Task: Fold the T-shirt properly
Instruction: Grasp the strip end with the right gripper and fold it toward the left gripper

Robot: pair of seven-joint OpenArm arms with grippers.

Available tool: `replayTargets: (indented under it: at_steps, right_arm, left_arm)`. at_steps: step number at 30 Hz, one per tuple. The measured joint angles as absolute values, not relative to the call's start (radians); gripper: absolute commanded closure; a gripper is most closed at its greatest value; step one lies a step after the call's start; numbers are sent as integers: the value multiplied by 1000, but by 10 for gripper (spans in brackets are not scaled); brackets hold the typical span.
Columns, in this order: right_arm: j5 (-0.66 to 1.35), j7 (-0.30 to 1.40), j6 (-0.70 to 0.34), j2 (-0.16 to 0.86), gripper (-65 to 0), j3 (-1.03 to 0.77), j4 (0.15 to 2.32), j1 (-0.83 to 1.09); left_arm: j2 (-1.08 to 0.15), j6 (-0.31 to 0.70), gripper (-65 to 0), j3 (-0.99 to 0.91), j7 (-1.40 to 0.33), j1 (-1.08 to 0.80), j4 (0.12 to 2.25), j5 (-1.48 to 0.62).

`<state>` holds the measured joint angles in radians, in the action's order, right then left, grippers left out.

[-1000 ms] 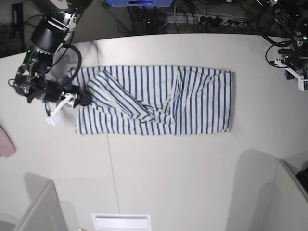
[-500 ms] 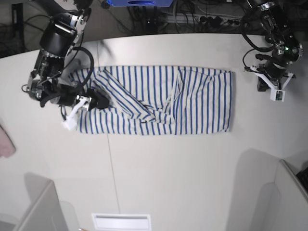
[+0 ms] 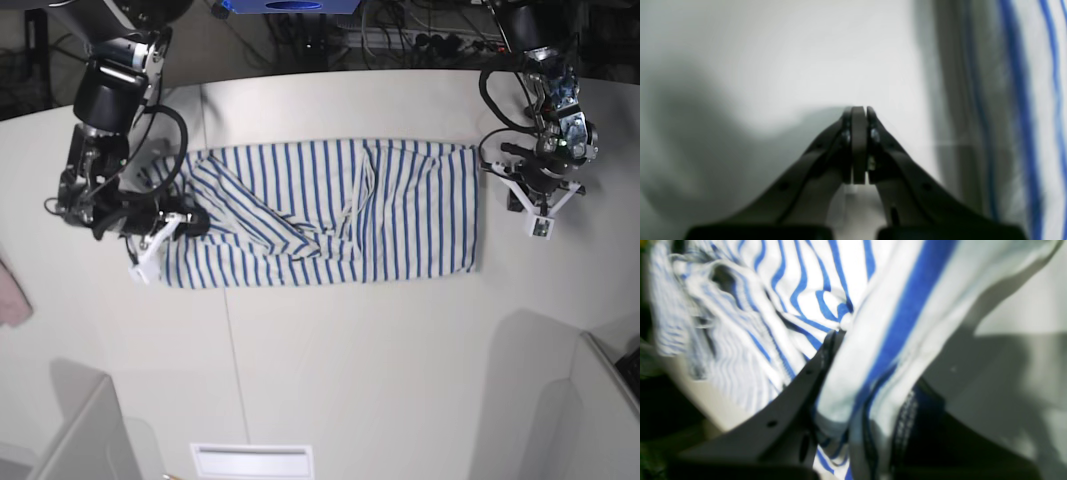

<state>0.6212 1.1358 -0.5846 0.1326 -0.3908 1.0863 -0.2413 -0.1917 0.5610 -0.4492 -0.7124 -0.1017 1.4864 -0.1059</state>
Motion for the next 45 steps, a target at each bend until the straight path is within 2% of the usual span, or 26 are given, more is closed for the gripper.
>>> replayTargets:
  at_steps: [4,10,13,16,26,32,37,41,45]
  right_arm:
    - [535,1125,-582,140,0,-332,1137,-253]
    - [376,1145,-569,134,0,-210,1363,-255]
    - [346,1174,-467,112,0,-163,1456,-259]
    - [345,1197,-429,104,0,-108,1544,-247]
    - [339,1196,-426,-29,0,35,1644,-200]
    - [339,1179,-286,-89,0,184,1671,-179]
    - [351,1160,-191,-97,0,308,1687,-188]
    - [339,1143,-144,-92,0,371,1682,-202]
    - [342,1148,-139,-94,0,415,1682,-209]
  left_arm:
    - [-194,554,0,-341,-708,-62,1471,-102]
    - [-194,547,0,-196,-710,-22,1465,-102]
    - [-195,475,0,-127,-709,-16,1472,-102]
    - [-194,464,0,-79,-715,9,1467,-103]
    - [-192,468,0,-64,-719,27,1468,-106]
    - [-221,472,0,-61,-718,20,1468,-110]
    - [-233,468,0,-72,-717,12,1468,-107]
    - [-255,471,0,-73,-702,-11,1468,-118]
    - [-255,471,0,-74,-699,-16,1470,-117]
